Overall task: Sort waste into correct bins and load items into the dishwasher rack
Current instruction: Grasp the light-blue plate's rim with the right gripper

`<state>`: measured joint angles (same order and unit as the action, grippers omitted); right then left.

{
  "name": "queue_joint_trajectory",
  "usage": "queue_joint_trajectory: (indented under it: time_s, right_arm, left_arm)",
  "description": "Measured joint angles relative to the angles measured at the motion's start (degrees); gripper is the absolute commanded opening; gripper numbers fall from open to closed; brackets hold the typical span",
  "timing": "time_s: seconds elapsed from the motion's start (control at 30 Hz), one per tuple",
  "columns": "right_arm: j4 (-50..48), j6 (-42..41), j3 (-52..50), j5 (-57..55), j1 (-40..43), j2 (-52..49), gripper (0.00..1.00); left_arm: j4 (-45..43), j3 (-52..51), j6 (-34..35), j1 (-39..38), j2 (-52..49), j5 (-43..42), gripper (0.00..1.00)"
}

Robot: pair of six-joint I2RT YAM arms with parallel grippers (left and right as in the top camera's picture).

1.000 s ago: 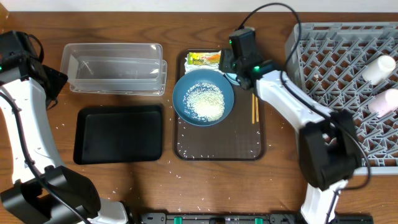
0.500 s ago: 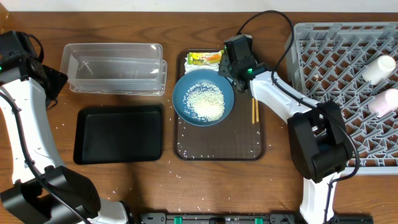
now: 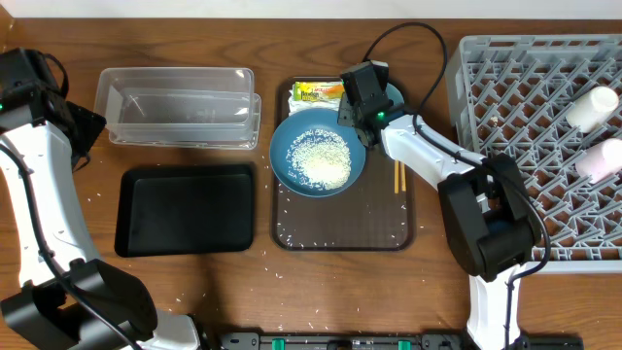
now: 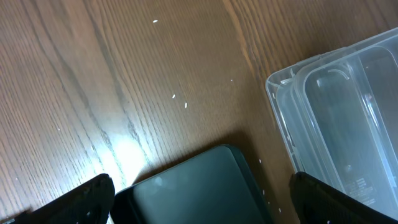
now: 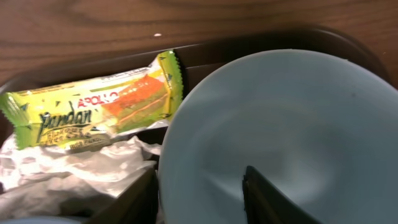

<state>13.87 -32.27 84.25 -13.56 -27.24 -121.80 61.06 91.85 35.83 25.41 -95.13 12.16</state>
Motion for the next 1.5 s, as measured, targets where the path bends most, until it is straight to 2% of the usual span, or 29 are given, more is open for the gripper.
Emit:
queue_joint_trajectory:
  time_s: [0.3,0.4,0.5,0.67,0.93,0.97,1.07,1.13,1.5]
  right_arm:
    - [0.3,-0.2,0.0,-0.2,-0.2,-1.0,0.35]
    - [0.4,-0.2,0.0,0.1,-0.2,-1.0,0.26]
    - [1.3,0.0,0.6,1.2,-0.2,-1.0,0.12]
    - [7.0,-0.2,5.7,2.3,-0.3,-1.2,0.01]
    - [19.5,-0.2,19.2,3.7,0.2,-0.9,0.01]
    - [20.7,-0.2,20.3,4.0,0.4,-0.7,0.04]
    - [22.4,0.3,22.8,6.0,1.7,0.4,0.28]
    - [22.7,1.3,23.7,7.3,2.7,1.2,0.34]
    - [22.1,2.8,22.9,8.9,3.0,-2.3,0.39]
  left_arm:
    - [0.0,0.0,0.0,0.0,0.0,0.0,0.93]
    - [0.0,0.0,0.0,0.0,0.0,0.0,0.93]
    - [0.0,0.0,0.0,0.0,0.0,0.0,0.93]
    - [0.0,0.0,0.0,0.0,0.0,0.0,0.93]
    - [0.0,0.0,0.0,0.0,0.0,0.0,0.93]
    - [0.0,0.0,0.0,0.0,0.0,0.0,0.93]
    - [0.0,0.0,0.0,0.0,0.0,0.0,0.93]
    - [0.0,0.0,0.0,0.0,0.0,0.0,0.93]
    - [0.0,0.0,0.0,0.0,0.0,0.0,0.93]
